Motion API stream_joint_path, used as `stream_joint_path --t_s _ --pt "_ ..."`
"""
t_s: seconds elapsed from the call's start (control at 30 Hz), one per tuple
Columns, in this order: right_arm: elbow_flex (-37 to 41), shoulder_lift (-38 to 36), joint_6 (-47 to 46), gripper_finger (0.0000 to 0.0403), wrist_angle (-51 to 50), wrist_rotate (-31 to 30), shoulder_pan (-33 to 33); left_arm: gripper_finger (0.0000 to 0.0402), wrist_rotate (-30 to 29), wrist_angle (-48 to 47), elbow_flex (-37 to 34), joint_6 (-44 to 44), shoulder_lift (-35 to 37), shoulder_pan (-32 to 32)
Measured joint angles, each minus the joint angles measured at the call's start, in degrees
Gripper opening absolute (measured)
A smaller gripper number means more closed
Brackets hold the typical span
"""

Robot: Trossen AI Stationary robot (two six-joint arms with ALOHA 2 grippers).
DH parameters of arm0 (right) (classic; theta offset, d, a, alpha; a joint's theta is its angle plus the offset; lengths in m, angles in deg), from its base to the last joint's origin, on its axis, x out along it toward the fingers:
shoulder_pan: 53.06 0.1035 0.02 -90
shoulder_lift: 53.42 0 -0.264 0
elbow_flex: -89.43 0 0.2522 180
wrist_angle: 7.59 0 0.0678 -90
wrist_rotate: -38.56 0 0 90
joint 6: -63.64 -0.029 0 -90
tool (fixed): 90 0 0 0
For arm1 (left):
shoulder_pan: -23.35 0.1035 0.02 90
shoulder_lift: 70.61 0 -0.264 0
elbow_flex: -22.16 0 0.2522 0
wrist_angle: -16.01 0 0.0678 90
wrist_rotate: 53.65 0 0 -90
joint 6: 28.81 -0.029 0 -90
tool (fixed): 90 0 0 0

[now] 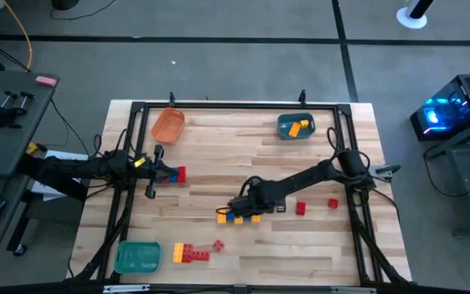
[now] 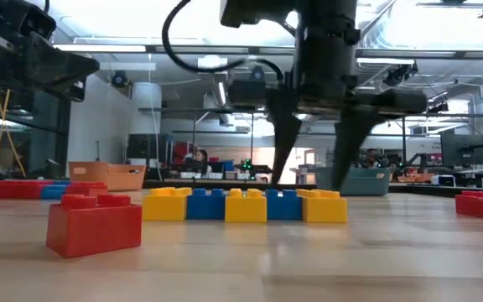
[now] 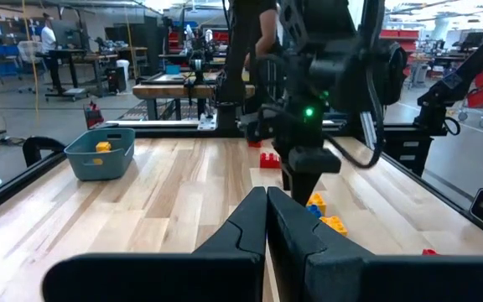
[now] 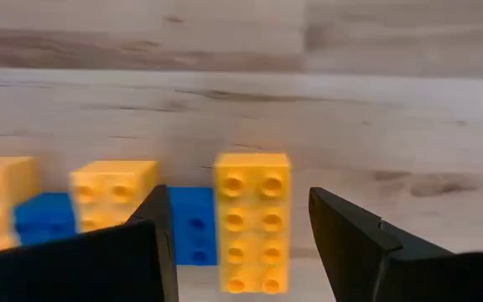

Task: Sort blocks
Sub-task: Put the yellow game piece into the blue bin

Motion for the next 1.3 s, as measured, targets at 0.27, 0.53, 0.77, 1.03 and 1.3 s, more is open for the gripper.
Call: stream_joint_path --t_s 0.27,0.53,0.77,1.03,1.3 --pt "1.19 0.50 -3.29 0.0164 -3.21 1.55 0.15 0.0000 0.00 -0.02 0.00 0.00 0.00 0.00" --pt "1.16 0.38 -4.62 0.0164 -4.86 4.85 2.18 0.0000 0.01 -0.01 0.00 0.00 0.00 0.00" --pt "1.20 0.36 -12.10 0.0164 -3.80 7.50 5.65 0.0000 0.02 -0.02 0.00 0.00 0.00 0.00" --pt "1.25 0.89 -16.97 0.0164 -5.07 3.86 7.09 0.0000 0.02 0.00 0.00 0.00 0.00 0.01" --pt "1.01 2.39 -12.88 0.0098 -4.34 2.28 5.97 0.0000 0.02 -0.01 0.00 0.00 0.00 0.01"
